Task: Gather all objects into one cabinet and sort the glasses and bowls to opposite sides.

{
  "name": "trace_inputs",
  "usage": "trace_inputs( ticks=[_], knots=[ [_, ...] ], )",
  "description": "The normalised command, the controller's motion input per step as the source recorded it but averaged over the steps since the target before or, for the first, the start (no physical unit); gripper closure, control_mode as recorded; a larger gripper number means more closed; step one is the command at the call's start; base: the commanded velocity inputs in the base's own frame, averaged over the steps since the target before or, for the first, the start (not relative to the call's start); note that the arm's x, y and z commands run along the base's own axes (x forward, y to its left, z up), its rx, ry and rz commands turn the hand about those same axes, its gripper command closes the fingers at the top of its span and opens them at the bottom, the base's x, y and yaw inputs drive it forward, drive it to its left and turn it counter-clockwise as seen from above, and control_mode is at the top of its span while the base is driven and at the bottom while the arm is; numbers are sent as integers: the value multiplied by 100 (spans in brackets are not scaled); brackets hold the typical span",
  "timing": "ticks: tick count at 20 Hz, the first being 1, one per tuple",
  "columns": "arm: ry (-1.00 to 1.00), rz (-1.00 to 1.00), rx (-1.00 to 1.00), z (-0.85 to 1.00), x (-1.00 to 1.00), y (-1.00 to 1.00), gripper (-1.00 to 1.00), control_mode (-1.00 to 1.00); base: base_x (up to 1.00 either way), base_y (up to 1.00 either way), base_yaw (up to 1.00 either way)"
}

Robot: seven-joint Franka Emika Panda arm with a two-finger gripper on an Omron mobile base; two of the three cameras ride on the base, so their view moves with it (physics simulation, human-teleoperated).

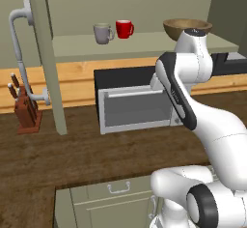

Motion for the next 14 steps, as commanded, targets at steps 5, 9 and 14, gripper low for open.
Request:
trace_inputs(
  ticks=[5, 9, 14],
  knots=[
    [0, 0, 0, 0, 0, 0, -100, 100, 0, 0, 0],
    [0, 0, 0, 0, 0, 0, -100, 100, 0, 0, 0],
    [0, 0, 0, 0, 0, 0, -100, 100, -28, 0, 0]
  ],
)
